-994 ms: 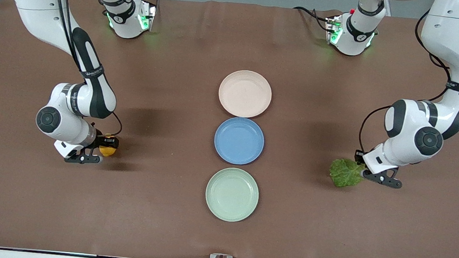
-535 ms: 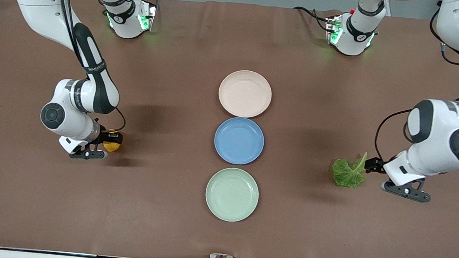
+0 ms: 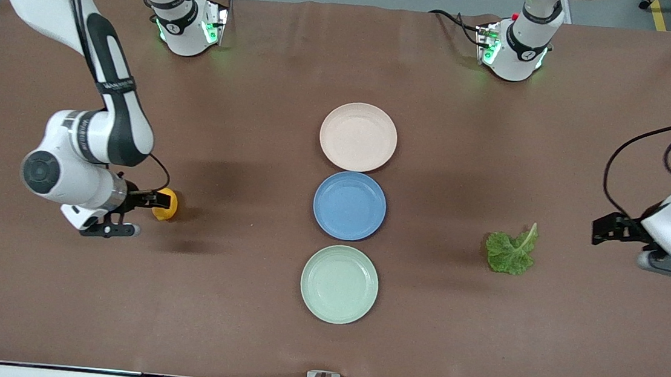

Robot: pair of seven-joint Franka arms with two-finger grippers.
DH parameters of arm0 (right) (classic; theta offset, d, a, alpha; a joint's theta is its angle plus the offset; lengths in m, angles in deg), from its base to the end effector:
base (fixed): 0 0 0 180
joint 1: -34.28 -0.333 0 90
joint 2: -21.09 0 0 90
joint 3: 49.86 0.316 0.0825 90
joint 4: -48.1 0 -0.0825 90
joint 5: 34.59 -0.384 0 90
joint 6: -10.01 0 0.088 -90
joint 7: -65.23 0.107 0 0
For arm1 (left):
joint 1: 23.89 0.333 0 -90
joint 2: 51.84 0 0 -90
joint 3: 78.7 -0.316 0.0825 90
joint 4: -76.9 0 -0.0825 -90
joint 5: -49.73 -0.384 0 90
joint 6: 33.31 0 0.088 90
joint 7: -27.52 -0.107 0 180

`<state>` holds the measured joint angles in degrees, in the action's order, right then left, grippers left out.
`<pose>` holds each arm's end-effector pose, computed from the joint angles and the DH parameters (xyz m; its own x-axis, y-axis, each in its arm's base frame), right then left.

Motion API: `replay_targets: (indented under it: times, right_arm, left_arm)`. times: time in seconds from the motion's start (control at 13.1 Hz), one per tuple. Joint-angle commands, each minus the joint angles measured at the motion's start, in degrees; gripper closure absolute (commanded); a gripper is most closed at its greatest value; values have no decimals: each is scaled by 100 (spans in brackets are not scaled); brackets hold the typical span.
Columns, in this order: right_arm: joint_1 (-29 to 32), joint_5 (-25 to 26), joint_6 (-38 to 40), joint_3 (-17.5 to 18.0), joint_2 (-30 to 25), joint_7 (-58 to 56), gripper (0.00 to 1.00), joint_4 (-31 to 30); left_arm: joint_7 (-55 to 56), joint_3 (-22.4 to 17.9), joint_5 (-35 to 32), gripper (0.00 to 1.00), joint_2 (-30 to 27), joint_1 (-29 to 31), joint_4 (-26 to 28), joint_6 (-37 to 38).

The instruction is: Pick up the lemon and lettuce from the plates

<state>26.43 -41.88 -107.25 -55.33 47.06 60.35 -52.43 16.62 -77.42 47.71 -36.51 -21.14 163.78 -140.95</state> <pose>0.6392 0.0383 0.3004 0.9856 0.0705 -0.1535 0.0597 -0.9955 -0.0740 0.6533 0.0210 0.5172 0.9810 -0.1731 0.0875 -0.1696 -0.9844 -0.0459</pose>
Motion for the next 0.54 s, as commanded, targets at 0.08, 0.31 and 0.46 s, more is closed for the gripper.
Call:
replay_targets:
  times: [0.08,0.31,0.46]
  right_arm:
    - [232,78,1001,-102,-197,-101,0,752]
    - [284,412,1720,-217,-373,-92,0,1349]
    - [284,430,2397,-384,-417,-92,0,1788]
  left_arm:
    - [53,48,-1,0,-328,147,-153,804]
    - [166,75,96,0,-688,138,-250,1395]
    - [281,136,105,0,-987,94,-242,1754]
